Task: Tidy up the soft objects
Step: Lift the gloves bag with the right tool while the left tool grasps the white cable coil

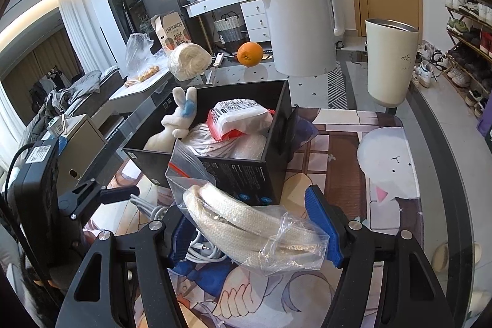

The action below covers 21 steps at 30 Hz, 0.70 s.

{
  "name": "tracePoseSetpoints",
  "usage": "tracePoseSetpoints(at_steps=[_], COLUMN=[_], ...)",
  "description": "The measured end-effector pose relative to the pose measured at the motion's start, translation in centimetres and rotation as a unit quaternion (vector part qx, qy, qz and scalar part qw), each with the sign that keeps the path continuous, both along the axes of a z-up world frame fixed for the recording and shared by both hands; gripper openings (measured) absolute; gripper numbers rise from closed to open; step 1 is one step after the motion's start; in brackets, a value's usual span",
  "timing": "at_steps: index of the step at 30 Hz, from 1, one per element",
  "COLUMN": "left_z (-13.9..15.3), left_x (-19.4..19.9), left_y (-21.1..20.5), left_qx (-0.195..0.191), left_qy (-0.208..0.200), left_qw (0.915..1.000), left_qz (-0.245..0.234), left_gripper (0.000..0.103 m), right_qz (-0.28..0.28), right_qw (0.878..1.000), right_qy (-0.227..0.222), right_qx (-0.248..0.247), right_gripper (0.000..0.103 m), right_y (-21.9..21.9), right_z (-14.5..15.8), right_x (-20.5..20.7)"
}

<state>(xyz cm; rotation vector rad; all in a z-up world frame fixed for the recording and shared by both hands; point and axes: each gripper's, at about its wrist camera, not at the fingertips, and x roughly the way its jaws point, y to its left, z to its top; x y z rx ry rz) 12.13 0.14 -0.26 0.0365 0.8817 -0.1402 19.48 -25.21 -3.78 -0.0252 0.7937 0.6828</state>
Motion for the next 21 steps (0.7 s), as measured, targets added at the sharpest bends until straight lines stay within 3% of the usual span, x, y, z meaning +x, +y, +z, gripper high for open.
tracePoseSetpoints(at_steps=[6,12,21], left_z=[0.5,0.6,1.0], left_x=[-0.2,0.5,-1.0], left_y=[-1.8,-2.6,-3.8], left_qx=[-0.003,0.007,-0.026], left_qy=[-0.008,0.000,0.009], left_qw=[0.9987,0.9984,0.9924], left_qz=[-0.051,-0.057,-0.120], left_gripper=[0.103,0.103,0.103], right_qz=[0.005,0.008,0.009], right_qw=[1.000,1.000,1.000], right_qy=[0.000,-0.001,-0.004], right_qx=[-0.002,-0.004,-0.004], right_gripper=[0.069,0.069,0.069], right_y=[0.0,-0.2,-0.5], right_z=[0.0,0.1,0.2], right_x=[-0.2,-0.1,-0.2])
